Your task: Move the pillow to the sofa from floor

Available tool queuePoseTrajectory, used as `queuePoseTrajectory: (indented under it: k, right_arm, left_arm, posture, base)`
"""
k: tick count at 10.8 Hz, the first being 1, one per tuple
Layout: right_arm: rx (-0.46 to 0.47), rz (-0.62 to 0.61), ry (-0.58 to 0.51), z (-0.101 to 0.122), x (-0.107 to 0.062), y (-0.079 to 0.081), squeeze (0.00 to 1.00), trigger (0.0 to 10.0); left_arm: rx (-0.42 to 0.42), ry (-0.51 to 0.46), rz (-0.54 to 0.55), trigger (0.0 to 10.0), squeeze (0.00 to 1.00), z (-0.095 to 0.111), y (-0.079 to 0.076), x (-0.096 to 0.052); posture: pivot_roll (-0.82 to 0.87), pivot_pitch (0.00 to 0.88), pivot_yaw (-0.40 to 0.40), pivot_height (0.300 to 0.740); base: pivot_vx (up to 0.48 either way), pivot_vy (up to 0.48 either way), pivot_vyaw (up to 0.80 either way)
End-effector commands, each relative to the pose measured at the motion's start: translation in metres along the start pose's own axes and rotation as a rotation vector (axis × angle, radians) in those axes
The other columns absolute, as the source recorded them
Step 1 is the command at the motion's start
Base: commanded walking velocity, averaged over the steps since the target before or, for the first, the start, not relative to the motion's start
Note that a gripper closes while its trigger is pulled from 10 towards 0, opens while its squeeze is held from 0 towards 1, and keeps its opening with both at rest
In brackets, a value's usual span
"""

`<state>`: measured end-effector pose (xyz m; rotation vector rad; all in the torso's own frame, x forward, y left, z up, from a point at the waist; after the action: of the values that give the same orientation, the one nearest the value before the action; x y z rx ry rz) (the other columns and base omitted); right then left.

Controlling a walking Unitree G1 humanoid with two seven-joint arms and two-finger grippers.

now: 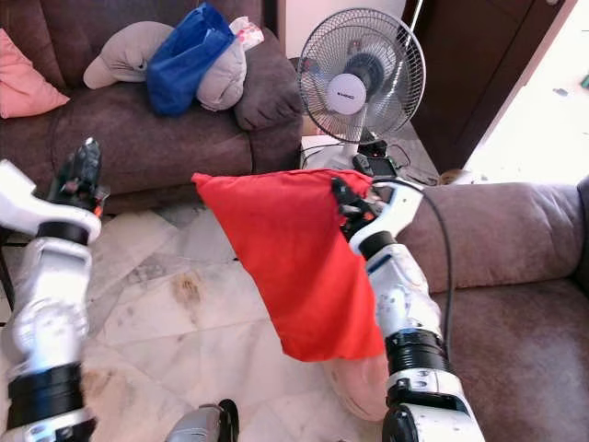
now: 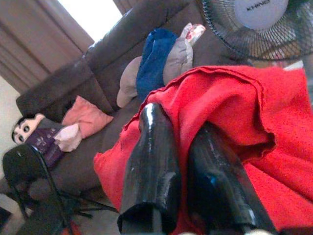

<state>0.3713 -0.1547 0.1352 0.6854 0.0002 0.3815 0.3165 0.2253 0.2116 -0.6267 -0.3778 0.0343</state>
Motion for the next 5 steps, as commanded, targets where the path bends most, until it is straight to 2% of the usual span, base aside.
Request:
queuePoseTrajectory:
  k: [1, 2, 3, 5]
  right_arm:
    - [-0.041, 0.145, -0.127, 0.040, 0.005, 0.023, 0.00, 10.0]
    - [-0.038, 0.159, -0.122, 0.039, 0.002, 0.023, 0.00, 10.0]
    - [0.008, 0.189, -0.135, 0.044, -0.002, 0.021, 0.00, 10.0]
    - [0.104, 0.257, -0.161, 0.053, -0.012, 0.018, 0.00, 10.0]
  left_arm:
    - [-0.079, 0.015, 0.014, 10.0, 1.00, 0.001, 0.017, -0.003]
    - [-0.097, 0.013, 0.033, 10.0, 1.00, 0.003, 0.029, -0.006]
    - [-0.050, 0.033, 0.034, 10.0, 1.00, 0.002, 0.037, -0.007]
    - [-0.027, 0.051, 0.027, 10.0, 1.00, 0.004, 0.039, -0.006]
  posture:
    - [0.15, 0.061, -0.070, 0.740]
    - [0.15, 0.062, -0.069, 0.740]
    - [0.15, 0.062, -0.068, 0.740]
    - [0.15, 0.065, -0.068, 0.740]
  base:
    - [0.000, 0.000, 0.00]
    - [0.000, 0.000, 0.00]
    - [0.000, 0.000, 0.00]
    - [0.000, 0.000, 0.00]
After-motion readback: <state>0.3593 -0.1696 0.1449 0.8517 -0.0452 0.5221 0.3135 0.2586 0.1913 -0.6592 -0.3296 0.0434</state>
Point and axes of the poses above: a point about 5 cm out from each wrist's last joint towards the gripper, its own x axis pointing out of the wrist towards the gripper, its own z axis along the axis of the wrist's last joint, y = z × x, the point moved 2 cm from there along x, pointing out of the wrist towards the gripper, and after that the axes turned 4 degrees about x, right-handed, at the moved point
